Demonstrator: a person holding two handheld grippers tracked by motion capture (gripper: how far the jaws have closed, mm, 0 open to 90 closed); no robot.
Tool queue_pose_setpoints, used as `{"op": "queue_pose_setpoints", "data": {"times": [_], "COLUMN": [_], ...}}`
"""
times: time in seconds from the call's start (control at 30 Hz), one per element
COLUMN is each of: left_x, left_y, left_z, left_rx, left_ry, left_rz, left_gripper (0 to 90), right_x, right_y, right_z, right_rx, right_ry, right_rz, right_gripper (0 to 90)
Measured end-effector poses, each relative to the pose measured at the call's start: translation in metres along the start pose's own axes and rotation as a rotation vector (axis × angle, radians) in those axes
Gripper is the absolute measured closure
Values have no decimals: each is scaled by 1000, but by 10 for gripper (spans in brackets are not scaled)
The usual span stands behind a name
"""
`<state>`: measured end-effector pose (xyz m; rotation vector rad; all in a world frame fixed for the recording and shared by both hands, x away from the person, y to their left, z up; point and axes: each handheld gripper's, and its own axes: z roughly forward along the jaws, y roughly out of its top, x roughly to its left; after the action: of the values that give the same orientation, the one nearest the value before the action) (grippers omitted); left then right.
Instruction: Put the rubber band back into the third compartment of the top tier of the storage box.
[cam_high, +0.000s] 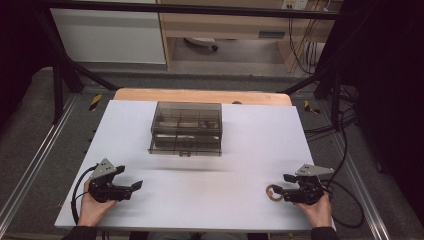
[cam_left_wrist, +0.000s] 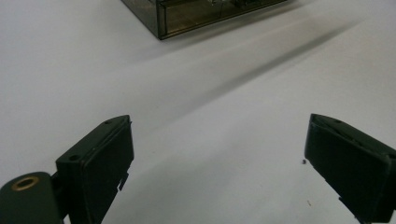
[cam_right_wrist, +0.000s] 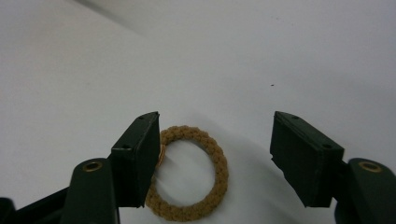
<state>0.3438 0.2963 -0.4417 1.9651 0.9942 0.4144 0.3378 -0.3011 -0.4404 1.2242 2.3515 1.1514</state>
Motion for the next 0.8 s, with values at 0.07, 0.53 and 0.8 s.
{"op": "queue_pose_setpoints", "data": {"times": [0.07,0.53,0.8], "left_x": [0,0,0], "left_y": [0,0,0], "left_z": [0,0,0], "left_rx": [0,1,1], "left_ry": [1,3,5], "left_rz": [0,-3,-2], "left_gripper": [77,77,78], "right_x": [1,1,1], "right_y": [-1,-3,-4], "right_z": [0,2,3], "right_rx": [12,43,56], "right_ry": [-4,-17,-25], "right_rz": [2,2,-8], "right_gripper": [382,608,690]}}
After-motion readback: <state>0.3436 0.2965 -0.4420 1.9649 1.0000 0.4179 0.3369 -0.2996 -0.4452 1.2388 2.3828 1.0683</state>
